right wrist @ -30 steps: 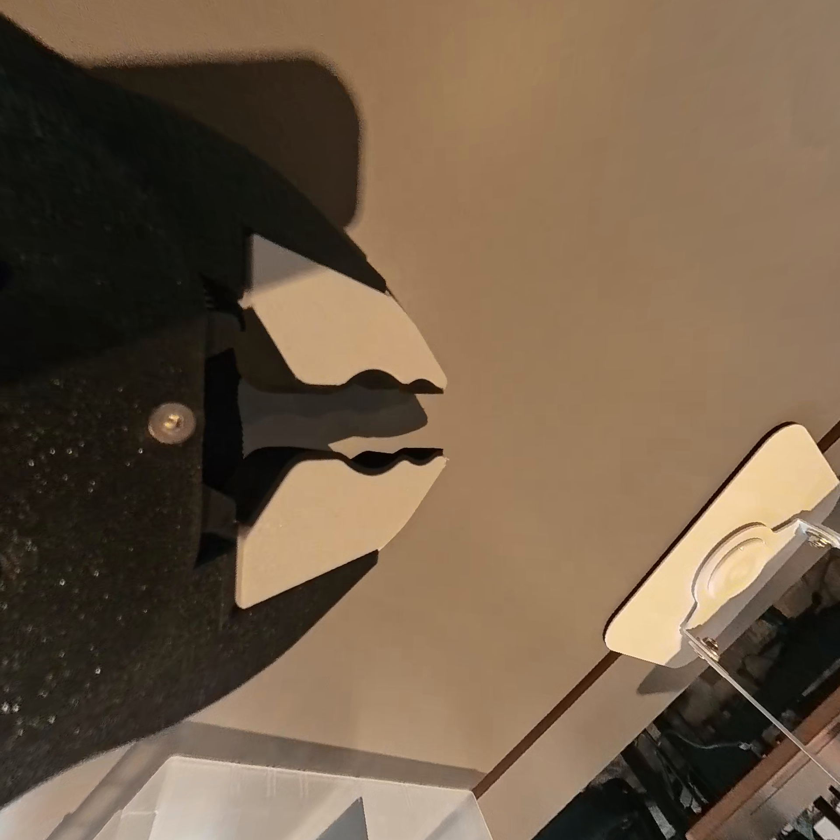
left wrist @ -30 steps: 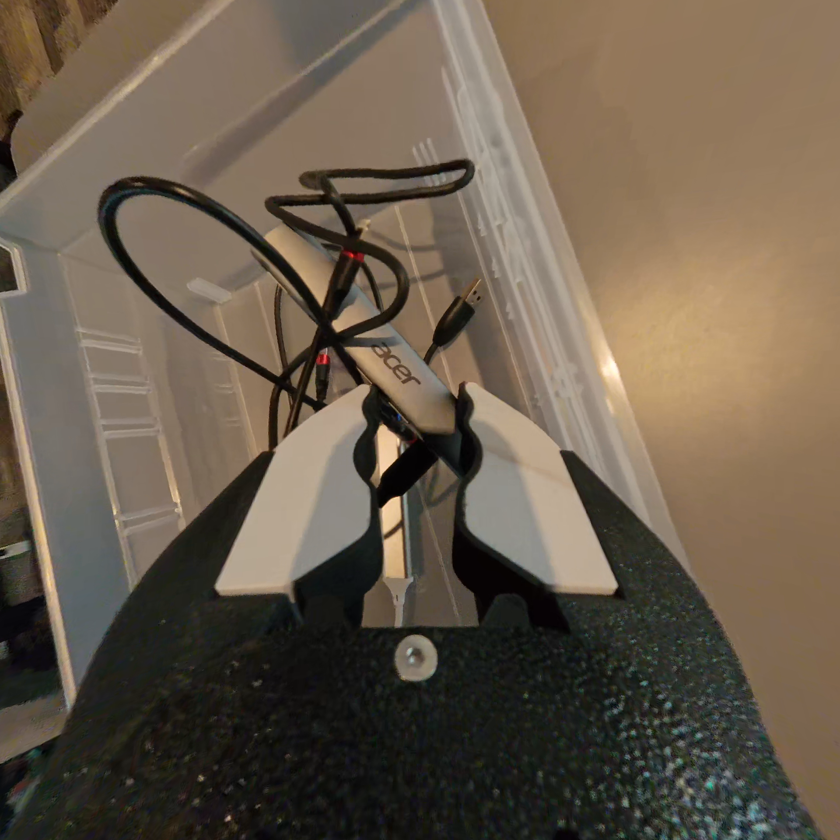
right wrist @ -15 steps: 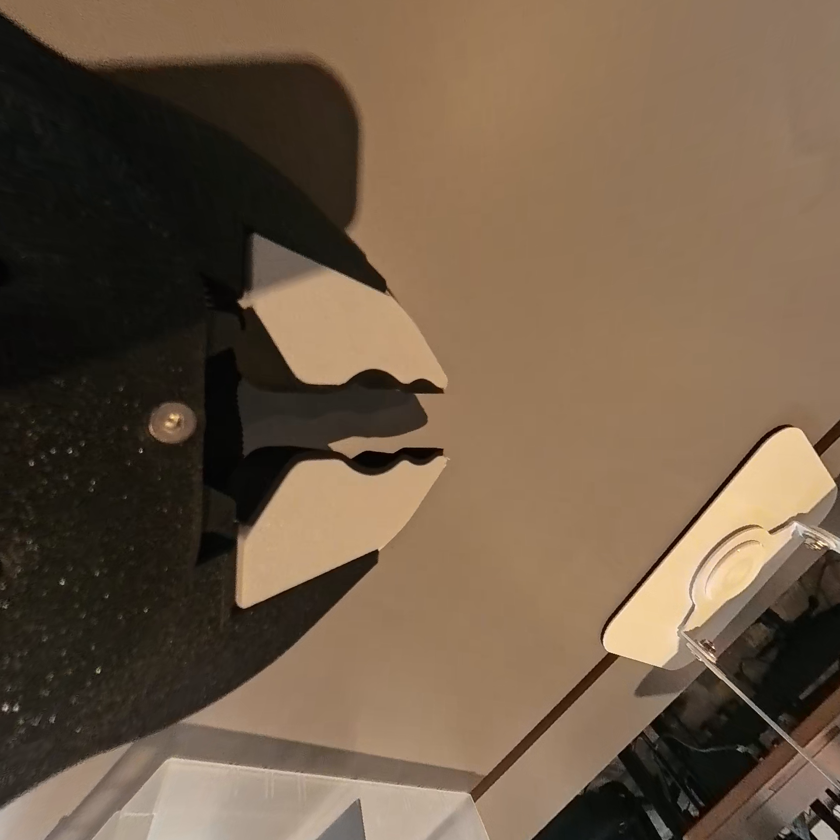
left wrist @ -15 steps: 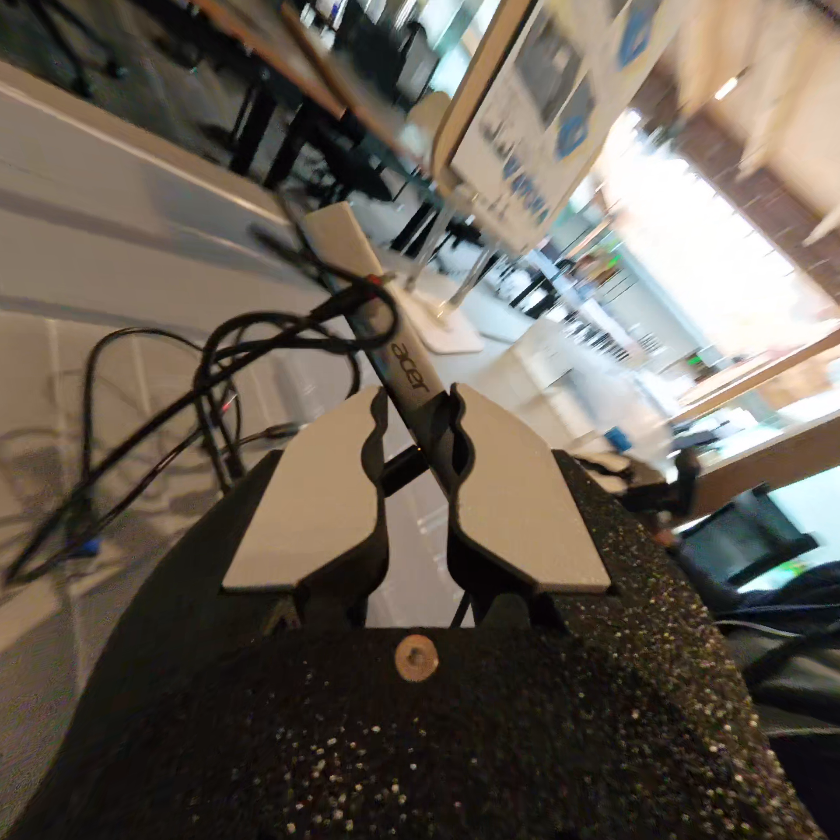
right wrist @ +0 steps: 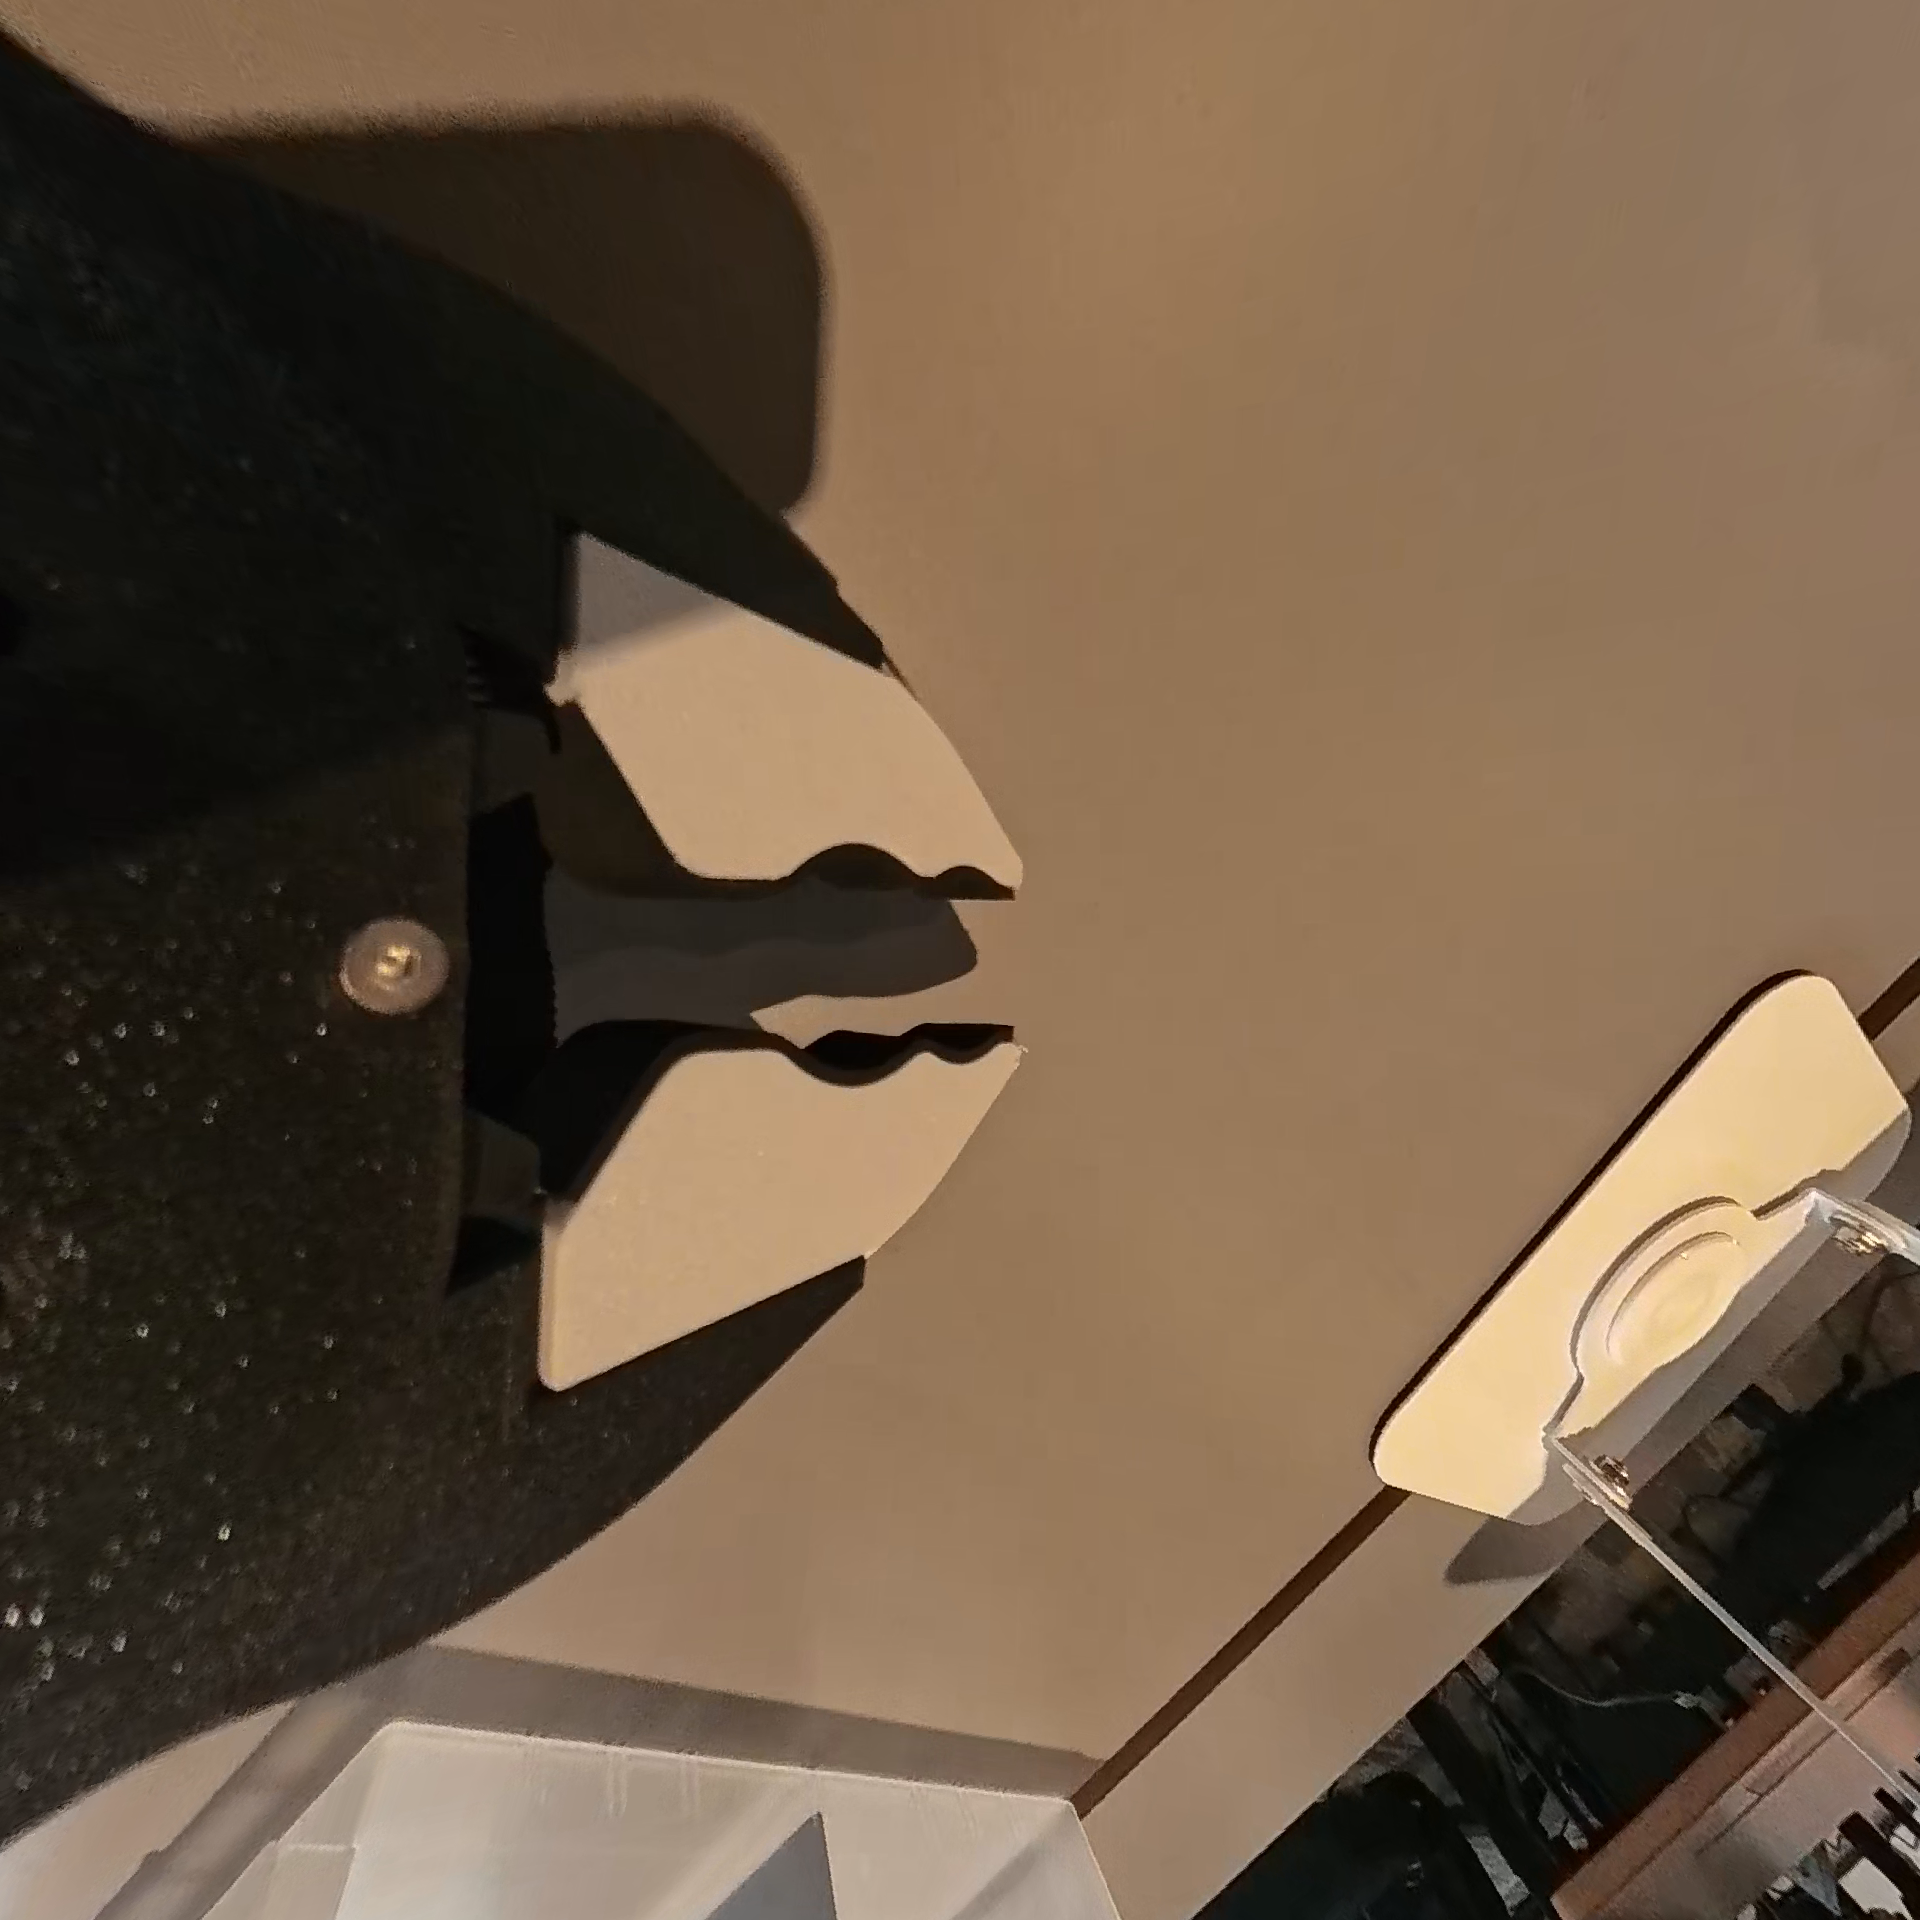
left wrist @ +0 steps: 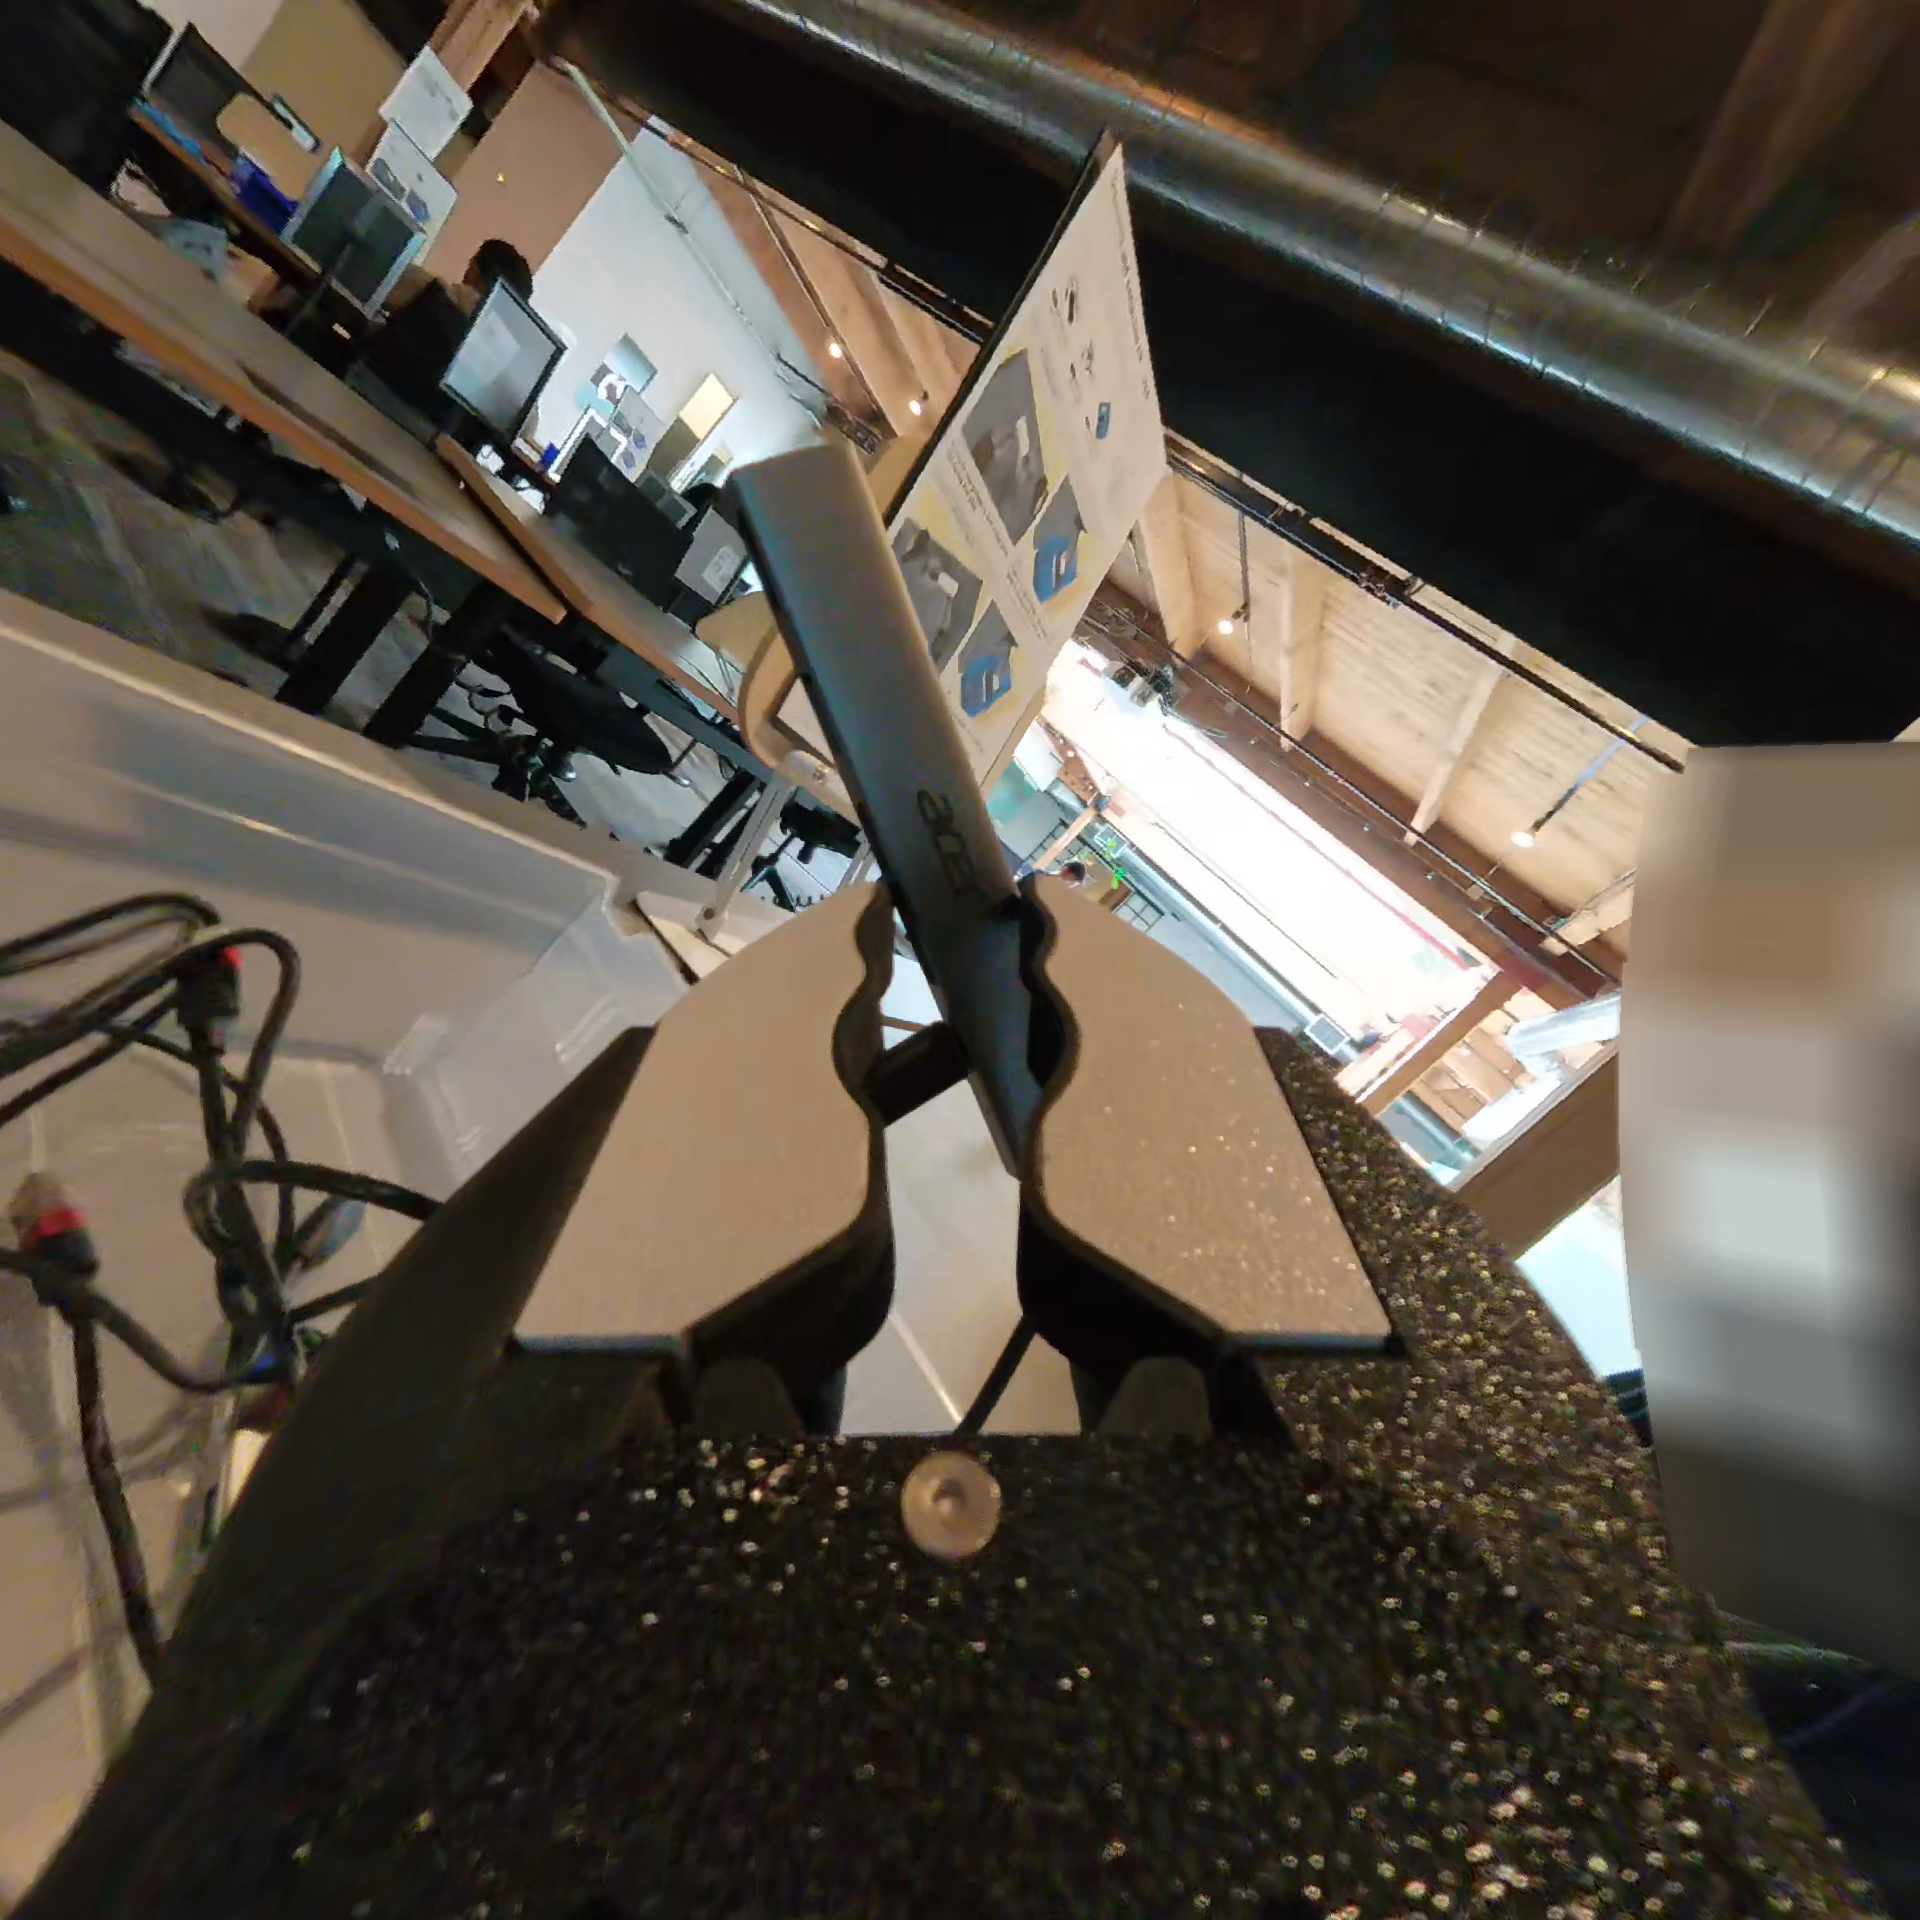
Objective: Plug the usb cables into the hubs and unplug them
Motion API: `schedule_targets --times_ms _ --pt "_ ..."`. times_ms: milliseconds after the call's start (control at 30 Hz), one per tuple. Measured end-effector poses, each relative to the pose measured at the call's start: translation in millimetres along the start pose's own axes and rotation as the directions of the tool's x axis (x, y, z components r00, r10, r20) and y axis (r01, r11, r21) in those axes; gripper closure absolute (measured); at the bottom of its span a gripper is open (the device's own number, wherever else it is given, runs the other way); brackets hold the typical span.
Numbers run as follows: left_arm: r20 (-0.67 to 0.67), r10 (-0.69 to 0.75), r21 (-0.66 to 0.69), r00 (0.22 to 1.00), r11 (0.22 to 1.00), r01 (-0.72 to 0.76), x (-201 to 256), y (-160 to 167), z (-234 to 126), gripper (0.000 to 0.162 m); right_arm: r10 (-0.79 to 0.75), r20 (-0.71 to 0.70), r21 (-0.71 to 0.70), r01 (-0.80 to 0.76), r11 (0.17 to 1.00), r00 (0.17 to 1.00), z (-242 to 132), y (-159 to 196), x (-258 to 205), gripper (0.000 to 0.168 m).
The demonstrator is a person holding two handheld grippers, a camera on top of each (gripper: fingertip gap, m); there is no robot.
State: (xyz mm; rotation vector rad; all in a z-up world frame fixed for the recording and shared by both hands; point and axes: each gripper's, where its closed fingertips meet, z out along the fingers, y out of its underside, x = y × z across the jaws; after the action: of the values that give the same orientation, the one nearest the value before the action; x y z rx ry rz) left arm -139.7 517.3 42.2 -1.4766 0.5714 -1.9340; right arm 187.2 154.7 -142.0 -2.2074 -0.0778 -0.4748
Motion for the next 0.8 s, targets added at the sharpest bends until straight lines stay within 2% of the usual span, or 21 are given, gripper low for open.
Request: schedule_targets --times_ms 333,500,633,800 --pt "-0.036 0.117 0.052 0.992 0.992 -0.115 40.7 -15.7 0.9 0.14 -0.021 -0.016 -0.011 0.021 1.0 1.0 1.2 0.6 -0.4 0.146" --pt "0.074 0.123 -0.026 0.99 0.992 -0.121 10.4 -3.4 3.0 0.141 -0.038 -0.022 -0.017 0.038 0.999 0.999 2.0 0.6 -1.4 0.146" --pt "0.2 0.208 -0.136 0.957 0.974 -0.183 -19.9 12.0 8.3 0.152 -0.032 -0.015 -0.014 0.031 0.999 0.999 1.7 0.4 -1.5 0.146" --pt "0.251 0.218 -0.237 0.943 0.959 -0.158 -52.0 37.2 20.6 0.153 -0.031 -0.006 -0.007 0.031 0.999 1.0 0.9 -0.1 -2.7 0.146"
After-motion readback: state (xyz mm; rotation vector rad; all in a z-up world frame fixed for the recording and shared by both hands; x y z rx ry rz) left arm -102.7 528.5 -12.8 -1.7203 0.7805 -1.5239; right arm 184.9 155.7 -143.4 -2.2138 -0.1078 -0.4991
